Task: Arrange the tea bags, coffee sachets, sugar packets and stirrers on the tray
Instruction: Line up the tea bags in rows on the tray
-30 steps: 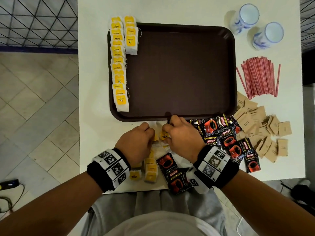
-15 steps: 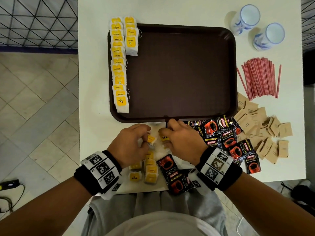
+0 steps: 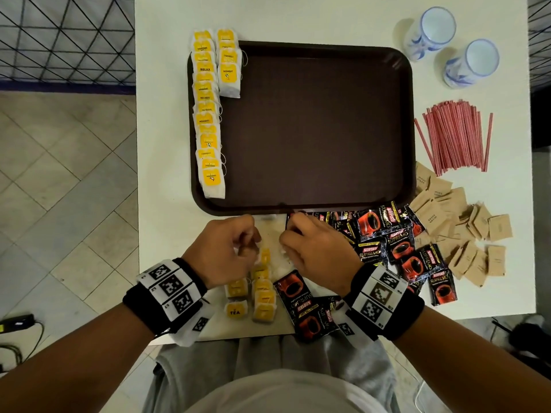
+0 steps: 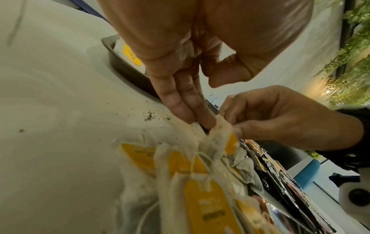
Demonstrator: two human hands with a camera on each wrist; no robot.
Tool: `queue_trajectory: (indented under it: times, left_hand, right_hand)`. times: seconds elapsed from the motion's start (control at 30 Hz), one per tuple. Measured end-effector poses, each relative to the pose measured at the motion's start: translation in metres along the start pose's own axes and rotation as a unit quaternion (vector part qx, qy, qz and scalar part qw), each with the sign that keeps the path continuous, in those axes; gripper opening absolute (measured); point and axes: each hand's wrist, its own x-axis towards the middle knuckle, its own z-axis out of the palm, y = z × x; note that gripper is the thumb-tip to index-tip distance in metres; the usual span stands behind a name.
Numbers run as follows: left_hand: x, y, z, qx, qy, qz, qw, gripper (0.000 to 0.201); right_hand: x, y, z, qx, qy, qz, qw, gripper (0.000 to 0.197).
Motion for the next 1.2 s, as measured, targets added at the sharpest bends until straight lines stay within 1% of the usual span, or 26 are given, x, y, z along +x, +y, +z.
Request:
queue_trajectory:
  times: [0.1,0.2,0.27,0.3,0.4,0.47,0.53,0.6,0.63,0.77,0.9,0.97,1.03,1.2]
  left_hand:
    - [0.003,-0.002,-0.001,0.029,0.006,-0.002,1.0,0.027]
    - [0.006,-0.002,-0.002,0.066,0.003,-0.003,0.998,0.021]
    - [0.006,0.003,-0.003,0.095,-0.015,0.003,0.995,0.018]
    - [0.006,0.006,-0.003,0.12,-0.032,0.004,0.992,0.02]
    - [0.002,0.012,0.002,0.211,-0.107,0.015,0.972,0.041]
    - [-0.001,0.014,0.009,0.262,-0.15,0.026,0.953,0.051]
    - [-0.002,0.015,0.016,0.316,-0.197,0.012,0.928,0.054]
    - [-0.001,0.016,0.021,0.357,-0.232,-0.009,0.905,0.051]
    - [0.0,0.016,0.022,0.367,-0.239,-0.015,0.899,0.048]
    - [0.002,0.016,0.024,0.356,-0.233,-0.031,0.904,0.036]
    - [0.0,0.017,0.027,0.366,-0.234,-0.038,0.9,0.049]
    - [-0.001,0.017,0.028,0.374,-0.232,-0.038,0.897,0.049]
    - [-0.002,0.018,0.029,0.373,-0.229,-0.04,0.898,0.045]
    - [-0.002,0.019,0.03,0.358,-0.203,-0.024,0.911,0.025]
  right_hand:
    - [0.001,0.0,-0.005,0.034,0.006,0.004,0.999,0.016]
    - [0.001,-0.001,-0.013,0.058,0.006,0.026,0.998,0.019]
    - [0.001,0.0,-0.019,0.079,-0.013,0.044,0.996,0.019]
    - [0.0,0.002,-0.021,0.099,-0.029,0.055,0.993,0.017]
    - [-0.001,0.007,-0.025,0.163,-0.056,0.084,0.981,0.013]
    - [0.0,0.008,-0.025,0.189,-0.061,0.099,0.975,0.011]
    - [0.001,0.008,-0.025,0.195,-0.065,0.106,0.973,0.011]
    - [0.003,0.008,-0.025,0.198,-0.068,0.107,0.972,0.013]
    - [0.003,0.009,-0.025,0.2,-0.069,0.107,0.972,0.013]
    - [0.004,0.01,-0.028,0.197,-0.073,0.105,0.972,0.009]
    - [0.001,0.011,-0.027,0.195,-0.088,0.114,0.97,0.011]
    - [0.001,0.01,-0.028,0.195,-0.089,0.11,0.971,0.011]
    - [0.002,0.008,-0.031,0.194,-0.09,0.103,0.971,0.012]
    - [0.002,0.008,-0.034,0.187,-0.086,0.099,0.974,0.015]
